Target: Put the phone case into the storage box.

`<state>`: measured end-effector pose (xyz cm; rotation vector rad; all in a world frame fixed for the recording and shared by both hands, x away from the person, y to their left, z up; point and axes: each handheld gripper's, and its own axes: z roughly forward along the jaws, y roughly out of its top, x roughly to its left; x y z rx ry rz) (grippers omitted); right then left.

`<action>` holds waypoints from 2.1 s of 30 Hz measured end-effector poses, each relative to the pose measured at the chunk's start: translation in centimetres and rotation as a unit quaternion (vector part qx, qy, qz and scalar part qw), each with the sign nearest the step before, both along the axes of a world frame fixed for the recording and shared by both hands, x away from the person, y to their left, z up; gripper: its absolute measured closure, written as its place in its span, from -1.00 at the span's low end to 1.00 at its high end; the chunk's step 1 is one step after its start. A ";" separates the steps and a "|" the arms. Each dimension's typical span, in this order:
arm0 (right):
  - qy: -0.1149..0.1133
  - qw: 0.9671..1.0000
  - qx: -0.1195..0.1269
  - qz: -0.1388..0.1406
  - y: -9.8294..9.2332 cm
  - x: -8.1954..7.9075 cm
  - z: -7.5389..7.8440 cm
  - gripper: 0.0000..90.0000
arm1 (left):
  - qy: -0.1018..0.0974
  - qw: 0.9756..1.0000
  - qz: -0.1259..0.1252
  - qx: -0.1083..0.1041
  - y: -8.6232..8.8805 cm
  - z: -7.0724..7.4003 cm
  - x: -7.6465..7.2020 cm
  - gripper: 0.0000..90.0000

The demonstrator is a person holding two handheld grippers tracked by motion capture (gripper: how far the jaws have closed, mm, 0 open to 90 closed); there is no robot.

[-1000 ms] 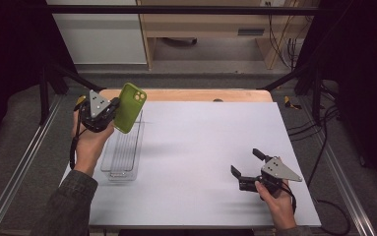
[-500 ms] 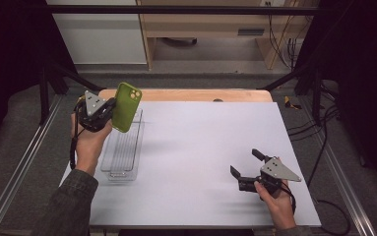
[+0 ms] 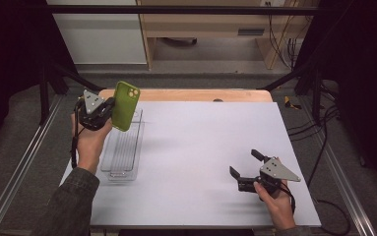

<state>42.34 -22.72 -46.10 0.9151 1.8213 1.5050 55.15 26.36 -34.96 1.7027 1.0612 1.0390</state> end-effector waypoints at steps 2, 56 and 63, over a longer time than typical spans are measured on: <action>0.001 1.000 0.000 0.000 0.0 0.0 0.0 -0.93 | 0.001 1.000 0.000 0.002 -0.1 -0.1 0.1 0.94; 0.002 1.000 -0.001 0.000 0.1 0.1 -0.1 -0.93 | 0.020 0.993 0.069 -0.089 0.5 -2.1 3.0 0.93; 0.002 1.000 -0.001 -0.001 0.0 0.0 -0.1 -0.93 | 0.028 0.993 0.073 -0.094 0.3 -2.6 3.9 0.93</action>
